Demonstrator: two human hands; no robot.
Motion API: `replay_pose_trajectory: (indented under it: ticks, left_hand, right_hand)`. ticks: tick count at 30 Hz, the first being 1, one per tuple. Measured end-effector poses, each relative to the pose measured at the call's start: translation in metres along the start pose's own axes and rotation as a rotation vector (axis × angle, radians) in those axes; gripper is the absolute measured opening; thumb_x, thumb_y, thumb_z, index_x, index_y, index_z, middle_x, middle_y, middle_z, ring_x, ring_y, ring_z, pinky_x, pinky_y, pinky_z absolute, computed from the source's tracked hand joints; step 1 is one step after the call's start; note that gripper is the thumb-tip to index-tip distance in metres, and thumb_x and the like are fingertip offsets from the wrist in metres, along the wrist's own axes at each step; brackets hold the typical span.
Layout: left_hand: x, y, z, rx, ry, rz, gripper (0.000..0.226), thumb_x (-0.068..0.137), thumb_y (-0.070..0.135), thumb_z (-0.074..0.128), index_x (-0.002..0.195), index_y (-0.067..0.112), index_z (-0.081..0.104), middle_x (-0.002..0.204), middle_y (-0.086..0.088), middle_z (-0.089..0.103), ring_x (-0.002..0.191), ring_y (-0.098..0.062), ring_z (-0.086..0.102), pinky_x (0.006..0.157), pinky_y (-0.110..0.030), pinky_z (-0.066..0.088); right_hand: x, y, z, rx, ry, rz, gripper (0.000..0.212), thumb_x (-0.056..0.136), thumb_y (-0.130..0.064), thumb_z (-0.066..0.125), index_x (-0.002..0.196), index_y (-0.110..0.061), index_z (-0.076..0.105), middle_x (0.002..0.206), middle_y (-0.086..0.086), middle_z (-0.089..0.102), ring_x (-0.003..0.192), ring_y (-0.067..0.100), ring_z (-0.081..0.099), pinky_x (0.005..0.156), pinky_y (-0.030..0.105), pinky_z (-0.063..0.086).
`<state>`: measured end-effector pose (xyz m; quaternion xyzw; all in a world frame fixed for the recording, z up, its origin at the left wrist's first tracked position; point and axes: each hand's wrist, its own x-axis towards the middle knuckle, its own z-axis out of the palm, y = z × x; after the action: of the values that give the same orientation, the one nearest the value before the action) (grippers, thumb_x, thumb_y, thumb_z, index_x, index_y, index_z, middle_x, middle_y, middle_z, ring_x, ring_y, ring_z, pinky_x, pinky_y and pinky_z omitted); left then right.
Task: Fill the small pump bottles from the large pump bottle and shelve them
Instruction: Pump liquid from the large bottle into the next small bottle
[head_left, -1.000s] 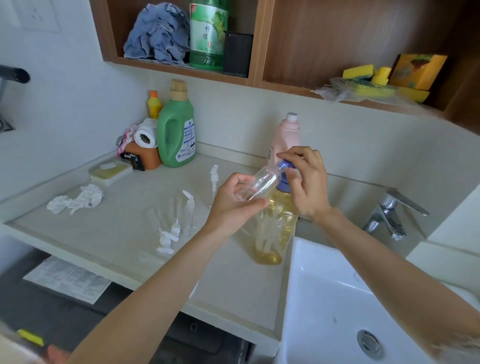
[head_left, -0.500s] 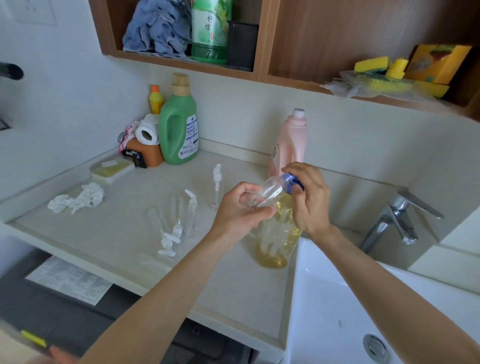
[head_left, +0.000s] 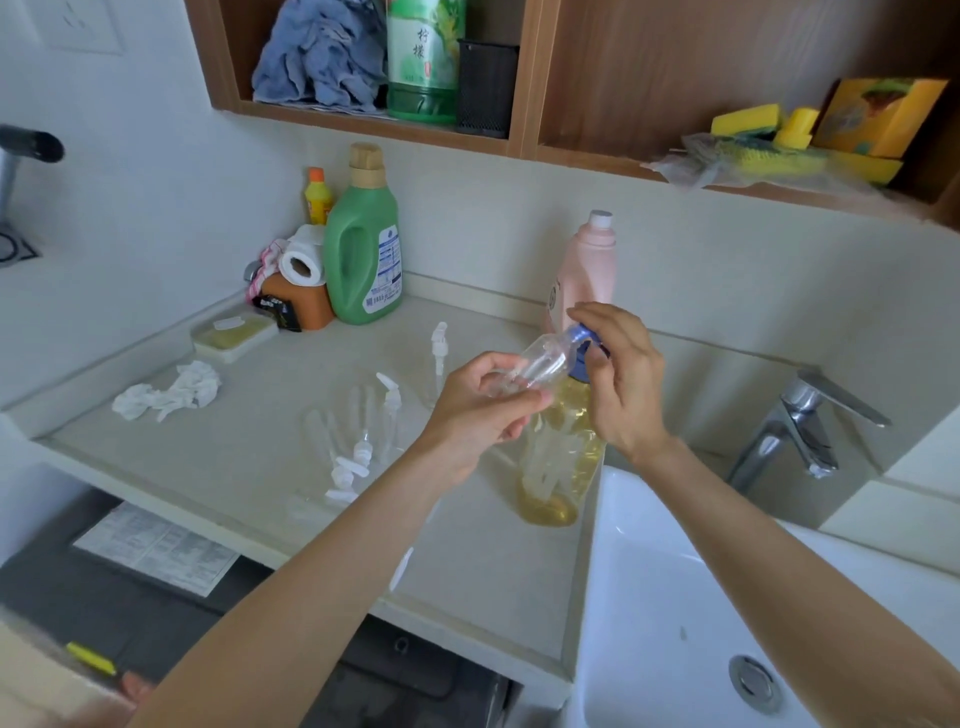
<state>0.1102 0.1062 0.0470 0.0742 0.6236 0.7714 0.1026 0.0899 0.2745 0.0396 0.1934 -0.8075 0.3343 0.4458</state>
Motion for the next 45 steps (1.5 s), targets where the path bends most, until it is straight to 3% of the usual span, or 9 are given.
replay_pose_trajectory:
  ticks: [7, 12, 18, 22, 30, 34, 38, 42, 45]
  left_hand:
    - [0.002, -0.009, -0.005, 0.006, 0.002, -0.039, 0.033, 0.075, 0.005, 0.078, 0.103, 0.012, 0.062, 0.078, 0.001, 0.065, 0.053, -0.013, 0.051, 0.05, -0.02, 0.044]
    - [-0.001, -0.001, -0.007, -0.04, -0.064, -0.03, 0.028, 0.078, 0.005, 0.075, 0.097, 0.019, 0.062, 0.066, 0.009, 0.064, 0.054, -0.012, 0.052, 0.053, -0.019, 0.045]
    - [-0.003, 0.001, -0.006, -0.086, -0.1, -0.046, 0.026, 0.08, 0.01, 0.073, 0.097, 0.025, 0.063, 0.073, 0.008, 0.066, 0.058, -0.013, 0.055, 0.054, -0.021, 0.045]
    - [-0.002, 0.0, -0.004, -0.102, -0.114, -0.052, 0.024, 0.081, 0.009, 0.072, 0.097, 0.024, 0.064, 0.073, 0.008, 0.066, 0.057, -0.011, 0.057, 0.054, -0.019, 0.047]
    - [-0.004, -0.009, -0.005, -0.084, -0.076, -0.058, 0.031, 0.08, 0.008, 0.073, 0.108, 0.019, 0.063, 0.077, 0.003, 0.065, 0.057, -0.012, 0.055, 0.054, -0.02, 0.045]
    - [-0.002, -0.003, -0.004, -0.104, -0.099, -0.017, 0.028, 0.081, 0.012, 0.073, 0.105, 0.023, 0.064, 0.08, 0.004, 0.065, 0.062, -0.012, 0.058, 0.059, -0.019, 0.051]
    - [0.0, 0.0, -0.002, -0.071, -0.1, 0.014, 0.036, 0.081, 0.016, 0.073, 0.116, 0.022, 0.063, 0.082, -0.001, 0.069, 0.069, -0.018, 0.062, 0.062, -0.022, 0.054]
    - [-0.001, -0.002, 0.001, -0.119, -0.141, 0.001, 0.025, 0.084, 0.014, 0.069, 0.105, 0.027, 0.066, 0.093, -0.016, 0.06, 0.082, -0.028, 0.05, 0.062, -0.02, 0.053]
    - [0.0, -0.007, 0.0, -0.074, -0.118, -0.004, 0.029, 0.086, 0.014, 0.068, 0.114, 0.017, 0.065, 0.089, -0.018, 0.06, 0.078, -0.029, 0.046, 0.055, -0.019, 0.048]
  right_hand:
    - [-0.006, -0.004, 0.005, -0.086, -0.041, 0.008, 0.04, 0.084, -0.017, 0.039, 0.104, 0.002, 0.068, 0.109, 0.013, 0.067, 0.105, 0.023, 0.056, 0.098, 0.015, 0.034]
    - [0.014, -0.011, -0.015, -0.058, -0.112, 0.041, 0.049, 0.091, -0.028, 0.034, 0.117, 0.001, 0.064, 0.11, 0.006, 0.066, 0.102, 0.013, 0.056, 0.091, 0.013, 0.038]
    - [0.014, -0.005, -0.033, -0.059, -0.182, -0.035, 0.047, 0.097, -0.03, 0.036, 0.113, 0.002, 0.066, 0.119, 0.012, 0.065, 0.116, 0.021, 0.057, 0.1, 0.029, 0.044]
    - [-0.009, -0.002, -0.022, -0.077, -0.08, -0.04, 0.058, 0.099, -0.044, 0.034, 0.121, 0.002, 0.061, 0.126, 0.012, 0.061, 0.122, 0.021, 0.053, 0.105, 0.026, 0.038]
    - [-0.023, -0.008, -0.006, -0.11, -0.02, -0.052, 0.048, 0.077, -0.017, 0.044, 0.116, 0.005, 0.061, 0.12, 0.016, 0.062, 0.117, 0.025, 0.052, 0.104, 0.028, 0.038]
    - [-0.001, -0.007, -0.023, -0.173, -0.12, -0.08, 0.044, 0.082, -0.025, 0.044, 0.114, -0.001, 0.063, 0.118, 0.01, 0.064, 0.111, 0.023, 0.055, 0.098, 0.019, 0.037]
    - [0.01, -0.003, -0.03, -0.184, -0.171, -0.12, 0.042, 0.09, -0.03, 0.043, 0.115, -0.003, 0.064, 0.118, 0.008, 0.065, 0.113, 0.022, 0.057, 0.095, 0.03, 0.045]
    - [-0.005, 0.0, -0.02, -0.092, -0.067, -0.079, 0.058, 0.098, -0.046, 0.034, 0.117, 0.0, 0.063, 0.121, 0.012, 0.062, 0.117, 0.022, 0.055, 0.101, 0.026, 0.041]
    - [-0.016, 0.004, -0.008, -0.065, 0.005, -0.055, 0.045, 0.093, -0.033, 0.044, 0.112, 0.002, 0.064, 0.116, 0.014, 0.063, 0.113, 0.025, 0.056, 0.098, 0.033, 0.044]
